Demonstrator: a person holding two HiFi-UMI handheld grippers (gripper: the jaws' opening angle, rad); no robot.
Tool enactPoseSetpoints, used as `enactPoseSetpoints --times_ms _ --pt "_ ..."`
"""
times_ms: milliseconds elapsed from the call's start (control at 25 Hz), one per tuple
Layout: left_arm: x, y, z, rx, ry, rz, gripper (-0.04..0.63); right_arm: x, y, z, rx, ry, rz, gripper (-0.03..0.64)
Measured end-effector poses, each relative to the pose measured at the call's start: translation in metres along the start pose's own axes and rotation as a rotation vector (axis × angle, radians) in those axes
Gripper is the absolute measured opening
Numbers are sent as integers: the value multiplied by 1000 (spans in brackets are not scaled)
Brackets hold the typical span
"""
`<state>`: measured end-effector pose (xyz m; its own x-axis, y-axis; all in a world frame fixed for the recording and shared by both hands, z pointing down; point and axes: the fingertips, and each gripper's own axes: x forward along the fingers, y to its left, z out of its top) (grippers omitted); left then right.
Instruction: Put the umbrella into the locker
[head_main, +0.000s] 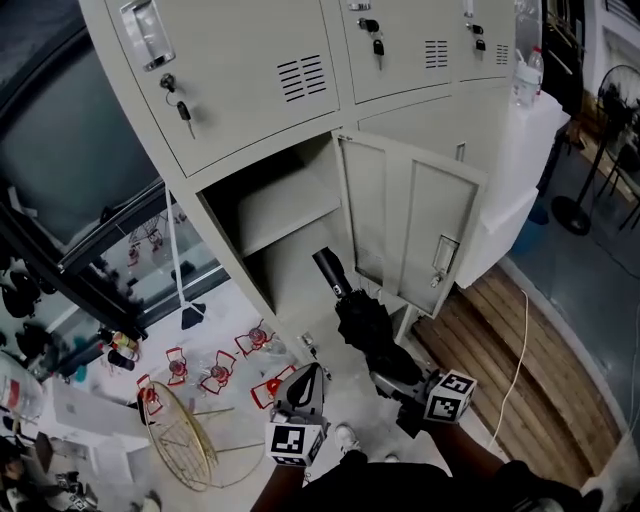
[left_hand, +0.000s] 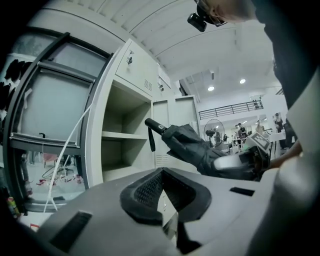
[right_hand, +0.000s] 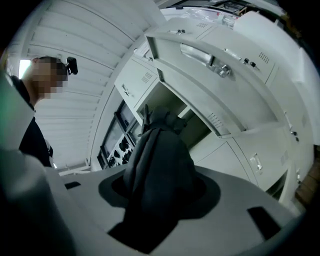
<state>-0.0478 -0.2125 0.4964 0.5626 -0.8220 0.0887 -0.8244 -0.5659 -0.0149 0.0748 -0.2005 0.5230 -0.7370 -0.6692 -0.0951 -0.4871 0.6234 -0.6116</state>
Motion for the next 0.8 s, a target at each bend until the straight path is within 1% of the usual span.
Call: enactPoseSetpoints --times_ms 160,280,520,680,800 --pt "8 25 -7 4 15 16 -3 33 -20 -5 -3 57 -43 210" --pt "11 44 -10 -9 21 26 -3 57 -34 -14 10 91 -74 210" --pt "16 74 3 -33 -18 49 -3 85 -57 -22 11 145 -167 210" --pt "21 98 2 -9 -22 51 -5 108 -69 -21 -20 168 -219 209" --pt "26 110 0 -11 -15 38 -3 128 -80 -15 -56 164 -244 209"
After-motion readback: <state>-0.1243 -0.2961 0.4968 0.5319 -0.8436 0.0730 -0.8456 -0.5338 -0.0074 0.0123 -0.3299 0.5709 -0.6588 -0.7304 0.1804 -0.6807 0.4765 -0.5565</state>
